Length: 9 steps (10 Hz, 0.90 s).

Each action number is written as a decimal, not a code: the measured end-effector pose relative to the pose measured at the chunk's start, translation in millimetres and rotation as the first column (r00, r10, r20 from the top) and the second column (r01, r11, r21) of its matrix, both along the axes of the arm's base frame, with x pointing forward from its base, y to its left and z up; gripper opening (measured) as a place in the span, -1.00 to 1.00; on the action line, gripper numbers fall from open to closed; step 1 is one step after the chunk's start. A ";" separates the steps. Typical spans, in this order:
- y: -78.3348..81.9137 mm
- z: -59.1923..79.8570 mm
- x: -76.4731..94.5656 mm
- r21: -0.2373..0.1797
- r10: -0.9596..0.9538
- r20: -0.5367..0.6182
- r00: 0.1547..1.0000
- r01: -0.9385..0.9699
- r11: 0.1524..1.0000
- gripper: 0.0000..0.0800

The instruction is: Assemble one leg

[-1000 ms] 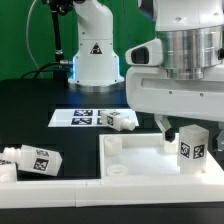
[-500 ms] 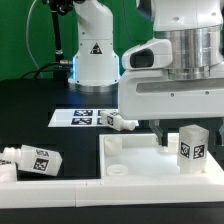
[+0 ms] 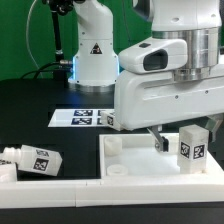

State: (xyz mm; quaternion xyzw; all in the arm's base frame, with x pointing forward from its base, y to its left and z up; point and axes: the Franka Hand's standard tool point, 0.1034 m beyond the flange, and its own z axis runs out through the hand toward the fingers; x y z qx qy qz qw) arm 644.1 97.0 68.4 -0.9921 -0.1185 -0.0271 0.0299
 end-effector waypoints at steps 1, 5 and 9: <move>0.1 0.0 0.0 0.001 -0.017 -0.001 1.000 0.017 1.000 0.18; 6.2 0.2 -0.6 0.011 -0.285 -0.020 0.958 0.286 0.958 -0.29; 11.9 -0.6 0.4 0.011 -0.781 -0.066 0.622 0.783 0.622 -0.29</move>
Offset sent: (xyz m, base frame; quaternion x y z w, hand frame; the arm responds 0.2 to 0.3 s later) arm 0.0000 0.0000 0.0000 0.0000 0.0000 0.0000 1.0000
